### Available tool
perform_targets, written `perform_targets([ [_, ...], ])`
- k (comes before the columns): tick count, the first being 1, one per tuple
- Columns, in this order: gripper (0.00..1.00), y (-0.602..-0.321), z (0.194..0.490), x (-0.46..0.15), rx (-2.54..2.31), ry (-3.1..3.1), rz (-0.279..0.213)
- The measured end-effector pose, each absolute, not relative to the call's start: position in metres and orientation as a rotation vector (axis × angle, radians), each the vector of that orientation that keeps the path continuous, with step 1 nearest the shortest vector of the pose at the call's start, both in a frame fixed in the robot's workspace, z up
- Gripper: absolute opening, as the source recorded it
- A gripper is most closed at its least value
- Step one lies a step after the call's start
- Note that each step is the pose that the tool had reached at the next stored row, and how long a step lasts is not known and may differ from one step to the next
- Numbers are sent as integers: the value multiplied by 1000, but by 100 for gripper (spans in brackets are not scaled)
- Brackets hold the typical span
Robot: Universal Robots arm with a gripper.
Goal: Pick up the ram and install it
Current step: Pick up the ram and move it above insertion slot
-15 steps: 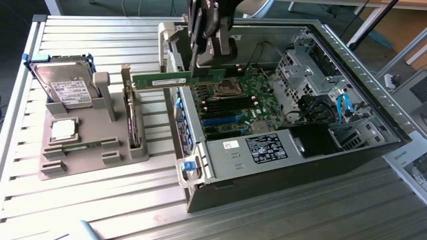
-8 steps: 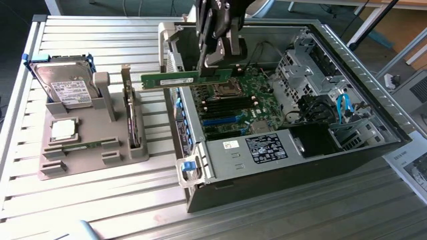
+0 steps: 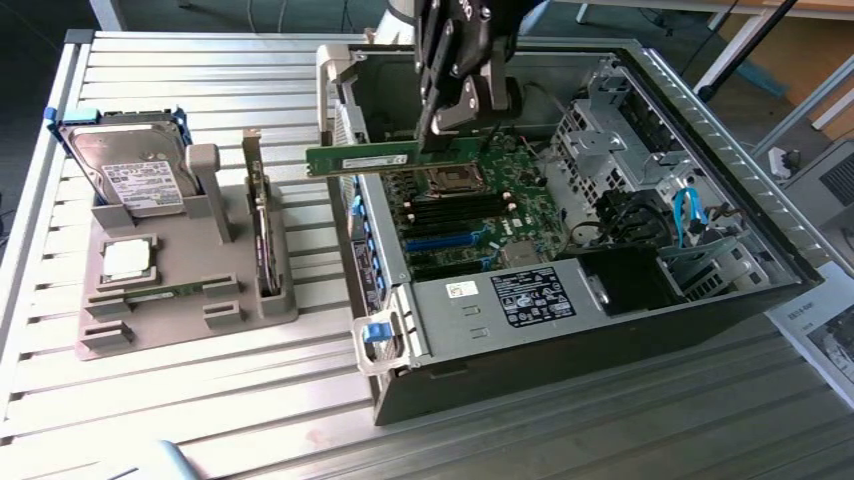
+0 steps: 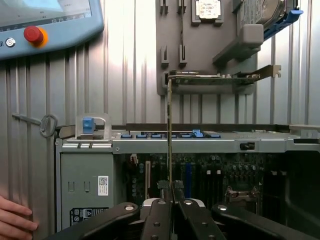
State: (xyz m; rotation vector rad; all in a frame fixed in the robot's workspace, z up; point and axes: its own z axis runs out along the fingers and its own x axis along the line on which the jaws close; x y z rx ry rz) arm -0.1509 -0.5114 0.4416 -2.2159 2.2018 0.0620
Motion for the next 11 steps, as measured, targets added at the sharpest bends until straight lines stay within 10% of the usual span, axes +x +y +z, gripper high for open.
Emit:
perform_targets([
  [11, 12, -514, 442, -118, -2212, 2198, 71],
])
